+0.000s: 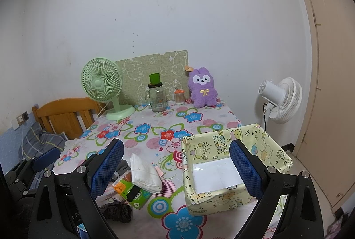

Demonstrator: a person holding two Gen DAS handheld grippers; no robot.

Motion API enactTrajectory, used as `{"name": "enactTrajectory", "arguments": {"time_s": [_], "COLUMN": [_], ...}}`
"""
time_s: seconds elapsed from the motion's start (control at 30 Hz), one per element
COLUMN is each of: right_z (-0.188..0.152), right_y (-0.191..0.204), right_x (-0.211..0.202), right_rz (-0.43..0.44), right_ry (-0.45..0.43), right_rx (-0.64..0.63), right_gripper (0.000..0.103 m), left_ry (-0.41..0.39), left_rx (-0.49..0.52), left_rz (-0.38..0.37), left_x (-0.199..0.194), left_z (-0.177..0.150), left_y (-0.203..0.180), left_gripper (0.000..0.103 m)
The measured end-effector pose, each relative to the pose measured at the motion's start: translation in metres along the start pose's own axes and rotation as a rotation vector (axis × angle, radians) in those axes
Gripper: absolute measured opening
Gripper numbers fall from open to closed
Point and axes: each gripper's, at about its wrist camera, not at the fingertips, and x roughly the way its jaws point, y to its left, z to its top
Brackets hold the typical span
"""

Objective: Organize soft objects

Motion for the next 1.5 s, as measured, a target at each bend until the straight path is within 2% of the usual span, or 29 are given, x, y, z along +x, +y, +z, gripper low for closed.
{"name": "enactTrajectory", "arguments": {"time_s": [0.9, 1.5], "right_z": [-0.006, -0.039], "right_y": [0.006, 0.016], "right_x": [-0.001, 0.012], "right_rz": [0.031, 0.062], "right_ry": [-0.008, 0.034], "right_rx": [-0.009, -0.025], "right_gripper": [0.093, 0.089], "left_ry": [-0.002, 0.038], "left_rx": [0.016, 0.044], "left_rz": [-0.008, -0.02], "left_x": [-0.004, 0.008], "left_z": [-0.011, -0.044], "left_y": [0.0, 0.013], "left_gripper": [0.088, 0.087]}}
